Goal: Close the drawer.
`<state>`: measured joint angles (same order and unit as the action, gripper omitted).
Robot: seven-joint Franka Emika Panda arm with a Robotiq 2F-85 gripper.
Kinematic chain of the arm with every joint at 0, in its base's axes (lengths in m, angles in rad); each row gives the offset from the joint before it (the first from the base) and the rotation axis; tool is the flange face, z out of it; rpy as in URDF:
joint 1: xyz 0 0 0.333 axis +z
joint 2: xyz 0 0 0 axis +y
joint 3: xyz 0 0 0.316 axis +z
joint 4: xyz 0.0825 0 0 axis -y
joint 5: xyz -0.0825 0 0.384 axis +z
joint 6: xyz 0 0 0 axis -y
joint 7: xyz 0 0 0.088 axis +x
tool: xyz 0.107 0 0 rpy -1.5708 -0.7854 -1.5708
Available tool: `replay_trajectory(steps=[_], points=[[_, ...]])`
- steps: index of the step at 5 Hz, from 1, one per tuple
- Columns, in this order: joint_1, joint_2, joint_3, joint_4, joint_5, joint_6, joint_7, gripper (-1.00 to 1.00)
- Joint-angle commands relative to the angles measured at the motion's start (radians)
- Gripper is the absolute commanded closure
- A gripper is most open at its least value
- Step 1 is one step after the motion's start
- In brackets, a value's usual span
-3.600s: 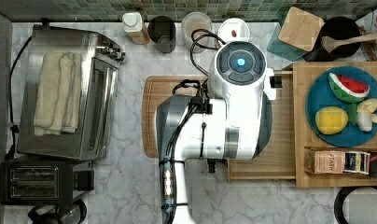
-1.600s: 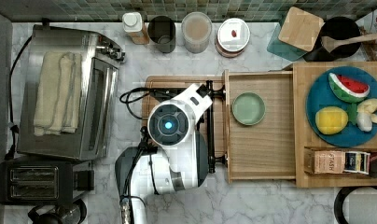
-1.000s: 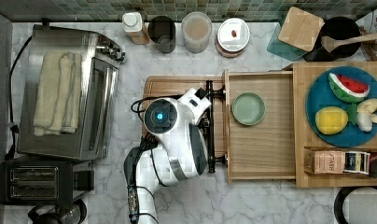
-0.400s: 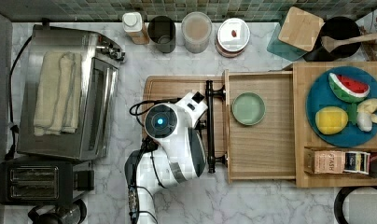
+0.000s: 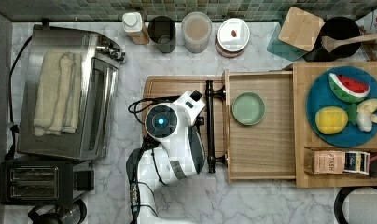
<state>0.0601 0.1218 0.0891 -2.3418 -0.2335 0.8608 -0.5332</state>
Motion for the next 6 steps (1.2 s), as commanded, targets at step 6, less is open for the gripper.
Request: replay_trajectory(steps=[6], points=[[-0.106,0.040,-0.187,0.038,0.048,0.065,-0.362,1.00]])
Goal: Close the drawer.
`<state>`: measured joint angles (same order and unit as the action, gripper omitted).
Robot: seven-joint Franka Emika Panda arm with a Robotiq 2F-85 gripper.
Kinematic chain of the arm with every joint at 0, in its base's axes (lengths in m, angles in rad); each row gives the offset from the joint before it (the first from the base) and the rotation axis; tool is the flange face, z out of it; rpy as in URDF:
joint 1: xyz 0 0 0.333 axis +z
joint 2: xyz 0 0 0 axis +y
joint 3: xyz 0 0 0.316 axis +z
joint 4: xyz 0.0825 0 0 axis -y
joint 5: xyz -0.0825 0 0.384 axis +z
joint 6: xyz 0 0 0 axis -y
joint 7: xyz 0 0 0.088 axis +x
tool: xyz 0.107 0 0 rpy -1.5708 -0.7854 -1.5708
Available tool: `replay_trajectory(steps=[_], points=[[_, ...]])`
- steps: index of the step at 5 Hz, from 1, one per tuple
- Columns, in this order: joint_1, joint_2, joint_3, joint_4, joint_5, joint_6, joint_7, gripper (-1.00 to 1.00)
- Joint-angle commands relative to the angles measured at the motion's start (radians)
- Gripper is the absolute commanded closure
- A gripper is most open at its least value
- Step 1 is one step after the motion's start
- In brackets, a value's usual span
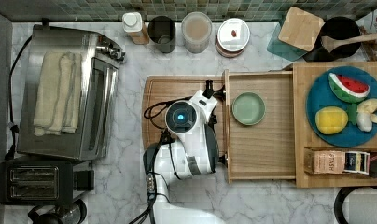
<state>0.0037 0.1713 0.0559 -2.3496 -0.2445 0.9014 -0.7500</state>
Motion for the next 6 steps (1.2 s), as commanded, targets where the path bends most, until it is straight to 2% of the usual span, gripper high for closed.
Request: replay_trajectory(steps=[1,2,3,5,6], points=[[-0.121,-0.020,-0.154,0.078,0.043,-0.026,-0.162,1.00],[-0.168,-0.005,-0.207,0.098,0.097,-0.004,-0.249,1.00],[-0.224,0.002,-0.238,0.083,0.117,0.096,-0.348,1.00],[-0.316,0.023,-0.320,0.157,0.168,0.078,-0.567,1.00],[-0.377,0.046,-0.316,0.217,0.166,0.046,-0.633,1.00]])
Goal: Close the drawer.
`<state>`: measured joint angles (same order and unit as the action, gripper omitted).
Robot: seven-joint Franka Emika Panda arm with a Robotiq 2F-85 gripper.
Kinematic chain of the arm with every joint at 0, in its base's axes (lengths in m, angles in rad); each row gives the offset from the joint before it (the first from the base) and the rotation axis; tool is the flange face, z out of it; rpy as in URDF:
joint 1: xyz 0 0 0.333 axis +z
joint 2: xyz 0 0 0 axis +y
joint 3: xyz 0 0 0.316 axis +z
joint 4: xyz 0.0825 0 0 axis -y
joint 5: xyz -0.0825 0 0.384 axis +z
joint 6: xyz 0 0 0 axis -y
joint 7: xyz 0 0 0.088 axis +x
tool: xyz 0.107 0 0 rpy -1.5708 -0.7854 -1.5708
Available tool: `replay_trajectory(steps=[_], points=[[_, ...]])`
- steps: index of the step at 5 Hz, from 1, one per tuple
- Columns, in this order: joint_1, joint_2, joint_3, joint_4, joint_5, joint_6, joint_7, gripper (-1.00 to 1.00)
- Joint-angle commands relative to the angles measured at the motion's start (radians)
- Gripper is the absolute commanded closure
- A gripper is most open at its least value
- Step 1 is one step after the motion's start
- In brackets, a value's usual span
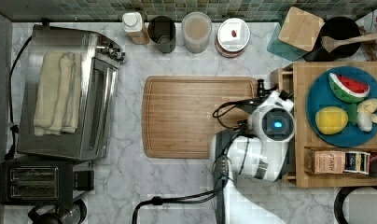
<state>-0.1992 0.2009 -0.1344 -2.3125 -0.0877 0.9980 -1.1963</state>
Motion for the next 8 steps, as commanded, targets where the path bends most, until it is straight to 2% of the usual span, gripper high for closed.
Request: replay_trajectory(steps=[1,2,8], points=[[-0.155,0.040,-0.159,0.194,-0.013,-0.007,-0.161,1.00],[-0.127,-0.032,-0.167,0.146,-0.060,-0.050,-0.025,1.00],[-0.119,-0.032,-0.175,0.146,-0.057,-0.050,-0.027,1.00]])
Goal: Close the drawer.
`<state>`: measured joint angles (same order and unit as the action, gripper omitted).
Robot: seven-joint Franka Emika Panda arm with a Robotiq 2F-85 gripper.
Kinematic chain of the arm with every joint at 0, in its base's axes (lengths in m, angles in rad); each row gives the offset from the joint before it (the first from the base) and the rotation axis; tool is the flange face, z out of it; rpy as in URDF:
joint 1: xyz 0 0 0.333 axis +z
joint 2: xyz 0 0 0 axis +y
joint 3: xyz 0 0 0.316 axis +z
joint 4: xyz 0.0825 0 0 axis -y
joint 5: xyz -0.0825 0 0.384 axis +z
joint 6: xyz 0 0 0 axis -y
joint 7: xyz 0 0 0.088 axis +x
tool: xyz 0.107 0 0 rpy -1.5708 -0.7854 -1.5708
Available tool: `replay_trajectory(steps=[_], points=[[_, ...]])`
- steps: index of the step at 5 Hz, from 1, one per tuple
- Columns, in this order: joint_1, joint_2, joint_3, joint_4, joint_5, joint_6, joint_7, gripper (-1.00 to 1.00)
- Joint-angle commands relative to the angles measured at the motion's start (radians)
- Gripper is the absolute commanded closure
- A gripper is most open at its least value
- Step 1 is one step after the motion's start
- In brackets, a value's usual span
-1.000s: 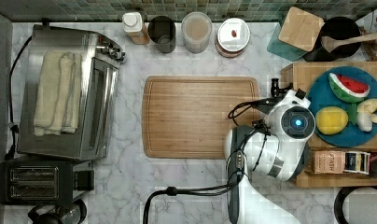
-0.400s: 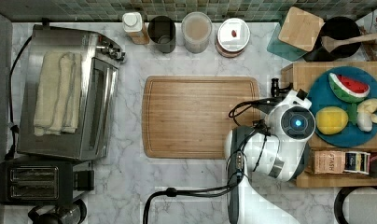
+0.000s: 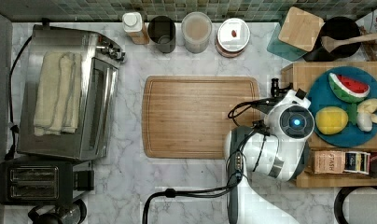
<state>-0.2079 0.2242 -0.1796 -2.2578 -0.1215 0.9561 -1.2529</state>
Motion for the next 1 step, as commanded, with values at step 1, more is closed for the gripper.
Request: replay_trajectory(steps=[1], points=[[-0.095,-0.054,-0.145,0.091,-0.019,-0.007,0.027,1.00]])
